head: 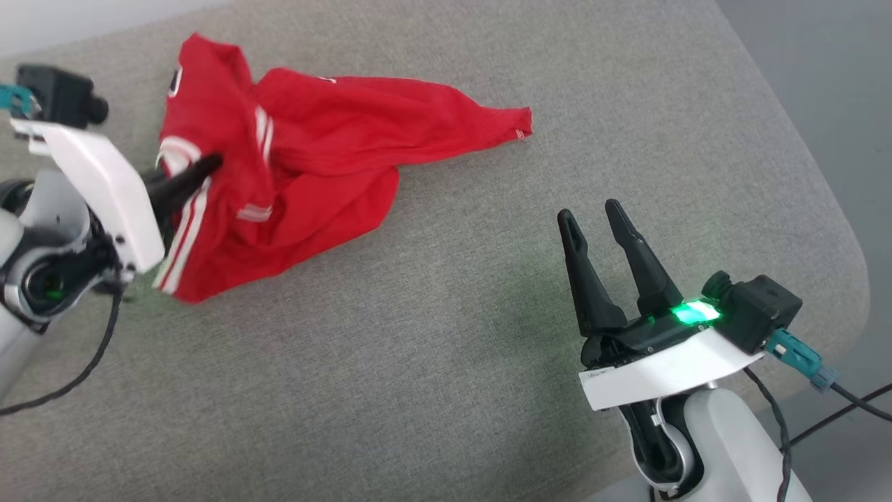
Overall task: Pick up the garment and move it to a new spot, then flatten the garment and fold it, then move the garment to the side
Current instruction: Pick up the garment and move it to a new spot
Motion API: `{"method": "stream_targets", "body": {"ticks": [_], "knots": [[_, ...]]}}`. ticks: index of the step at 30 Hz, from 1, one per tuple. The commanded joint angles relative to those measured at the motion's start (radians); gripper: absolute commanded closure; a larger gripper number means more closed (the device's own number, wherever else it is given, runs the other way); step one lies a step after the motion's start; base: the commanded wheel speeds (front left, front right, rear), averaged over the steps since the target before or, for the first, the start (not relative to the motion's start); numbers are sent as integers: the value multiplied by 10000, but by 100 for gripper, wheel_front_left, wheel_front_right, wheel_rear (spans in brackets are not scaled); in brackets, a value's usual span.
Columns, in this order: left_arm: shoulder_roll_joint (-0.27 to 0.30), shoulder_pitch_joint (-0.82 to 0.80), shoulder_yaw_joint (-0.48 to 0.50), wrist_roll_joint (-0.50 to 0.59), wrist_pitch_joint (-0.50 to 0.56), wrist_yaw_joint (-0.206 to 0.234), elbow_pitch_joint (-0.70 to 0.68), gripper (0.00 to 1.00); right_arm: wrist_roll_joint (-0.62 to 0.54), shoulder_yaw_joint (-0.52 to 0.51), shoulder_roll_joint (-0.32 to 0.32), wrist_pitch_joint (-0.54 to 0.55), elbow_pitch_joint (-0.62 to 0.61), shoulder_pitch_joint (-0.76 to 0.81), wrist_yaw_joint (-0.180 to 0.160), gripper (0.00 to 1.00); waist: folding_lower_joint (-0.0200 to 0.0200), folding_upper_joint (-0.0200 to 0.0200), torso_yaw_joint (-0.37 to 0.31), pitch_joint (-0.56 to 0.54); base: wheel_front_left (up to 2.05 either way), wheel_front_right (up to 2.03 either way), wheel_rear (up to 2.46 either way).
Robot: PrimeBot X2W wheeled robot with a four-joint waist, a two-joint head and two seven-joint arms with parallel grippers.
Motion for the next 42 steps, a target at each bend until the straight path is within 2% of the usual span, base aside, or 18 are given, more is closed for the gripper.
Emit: {"method": "stream_targets", "body": {"ticks": [1,6,7,11,14,15,17,18,19,20,24,30,33,36,42], "knots": [[154,-80,-396,501,170,3,171,100,69,13,0,-51,-96,-40,-3,0,0,0,-96,175,0,0,0],[320,-257,-1568,1493,645,9,787,100,204,112,-2,-51,-227,-174,-3,0,0,0,-265,397,0,0,0],[320,-257,-1568,1493,645,9,787,100,204,112,-2,-51,-227,-174,-3,0,0,0,-265,397,0,0,0],[443,-232,-2634,2017,923,37,1410,100,288,179,1,-51,-375,-145,-3,0,0,0,-441,567,0,0,0],[445,-329,-2903,1972,810,79,1622,100,290,140,1,-51,-405,-93,-3,0,0,0,-467,619,0,0,0],[424,-415,-2915,1941,681,85,1648,89,278,110,0,-51,-414,-80,-3,0,0,0,-451,621,0,0,0],[361,-641,-2911,1842,412,85,1671,58,194,32,-2,-51,-381,-36,-3,0,0,0,-361,573,0,0,0],[331,-780,-2919,1839,263,83,1621,51,155,9,1,-51,-349,-27,-3,0,0,0,-298,529,0,0,0],[296,-920,-2911,1828,89,82,1547,12,85,-12,1,-51,-312,-42,-3,0,0,0,-221,468,0,0,0],[208,-1154,-2889,1681,-282,39,1329,0,-81,-59,-3,-51,-221,-100,-3,0,0,0,-35,297,0,0,0],[-20,-1479,-2774,1420,-1296,14,1040,0,-509,-119,0,-51,98,-208,-3,0,0,0,441,-135,0,0,0],[-369,-851,-2863,779,-2658,13,522,0,-1402,-393,-5,-51,789,-265,-3,0,0,0,1258,-969,0,0,0],[-515,-304,-2760,327,-3601,13,528,0,-1754,-713,-6,-51,1100,-153,-3,0,0,0,1729,-1390,0,0,0],[-695,463,-2881,325,-4464,13,797,0,-2077,-941,-3,-51,1388,-12,-3,0,0,0,2146,-1761,0,0,0],[-1066,2056,-2733,-300,-5288,13,1262,0,-2648,-1394,-5,-51,1927,431,-3,0,0,0,3025,-2409,0,0,0]]}}
